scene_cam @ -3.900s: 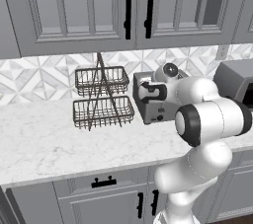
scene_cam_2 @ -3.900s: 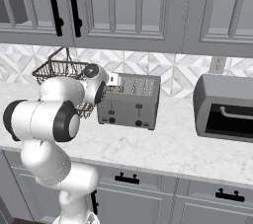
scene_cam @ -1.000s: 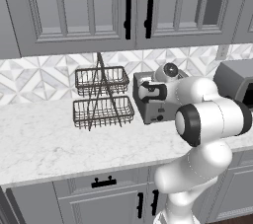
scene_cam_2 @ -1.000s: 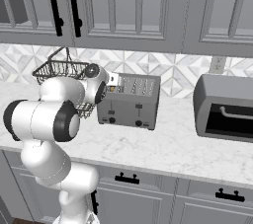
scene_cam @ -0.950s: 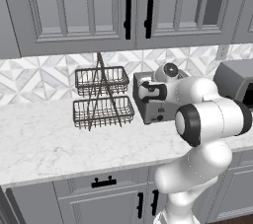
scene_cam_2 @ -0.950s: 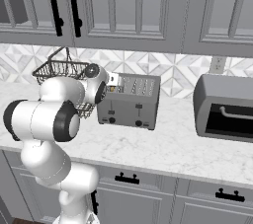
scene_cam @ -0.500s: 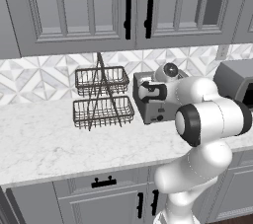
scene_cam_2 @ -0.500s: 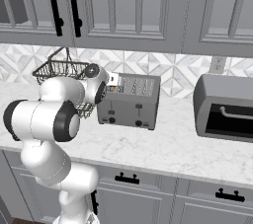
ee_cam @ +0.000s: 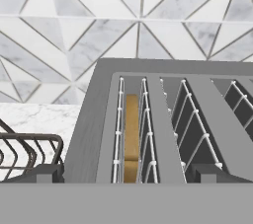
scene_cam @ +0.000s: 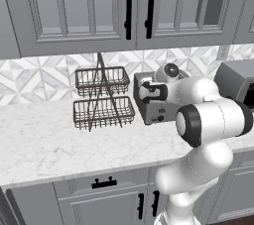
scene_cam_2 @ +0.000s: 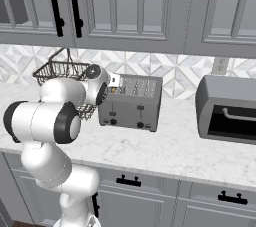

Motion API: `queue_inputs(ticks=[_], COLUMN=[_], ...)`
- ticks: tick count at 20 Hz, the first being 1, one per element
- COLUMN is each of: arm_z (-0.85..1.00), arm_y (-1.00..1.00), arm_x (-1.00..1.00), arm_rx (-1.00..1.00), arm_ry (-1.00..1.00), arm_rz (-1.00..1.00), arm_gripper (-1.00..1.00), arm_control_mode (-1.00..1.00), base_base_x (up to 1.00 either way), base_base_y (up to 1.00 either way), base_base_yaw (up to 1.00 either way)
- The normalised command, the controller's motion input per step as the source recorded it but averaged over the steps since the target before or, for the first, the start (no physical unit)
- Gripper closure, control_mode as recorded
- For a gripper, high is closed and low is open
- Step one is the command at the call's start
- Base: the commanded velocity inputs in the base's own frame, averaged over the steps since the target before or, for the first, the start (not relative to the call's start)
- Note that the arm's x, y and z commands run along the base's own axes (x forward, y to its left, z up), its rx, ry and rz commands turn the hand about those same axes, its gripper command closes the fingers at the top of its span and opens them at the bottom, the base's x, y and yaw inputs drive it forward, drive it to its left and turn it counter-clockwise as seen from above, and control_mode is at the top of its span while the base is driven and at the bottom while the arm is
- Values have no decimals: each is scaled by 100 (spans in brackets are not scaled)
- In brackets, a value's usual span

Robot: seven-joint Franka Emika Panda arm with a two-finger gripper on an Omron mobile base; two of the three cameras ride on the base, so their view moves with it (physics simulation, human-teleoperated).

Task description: Start the toaster. Once the lever pops up, take the bread to the plate on the dining counter.

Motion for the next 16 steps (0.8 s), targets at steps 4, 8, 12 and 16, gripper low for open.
queue_inputs(ticks=[4,8,12,16], arm_z=[0,0,0,0], arm_y=[0,0,0,0], arm_x=[0,0,0,0], arm_rx=[0,0,0,0], arm_ry=[0,0,0,0], arm_rz=[0,0,0,0], arm_gripper=[-100,-100,-100,-100], arm_control_mode=[-100,-100,-100,-100], base_base_x=[0,0,0,0], base_base_y=[0,0,0,0], base_base_yaw=[0,0,0,0])
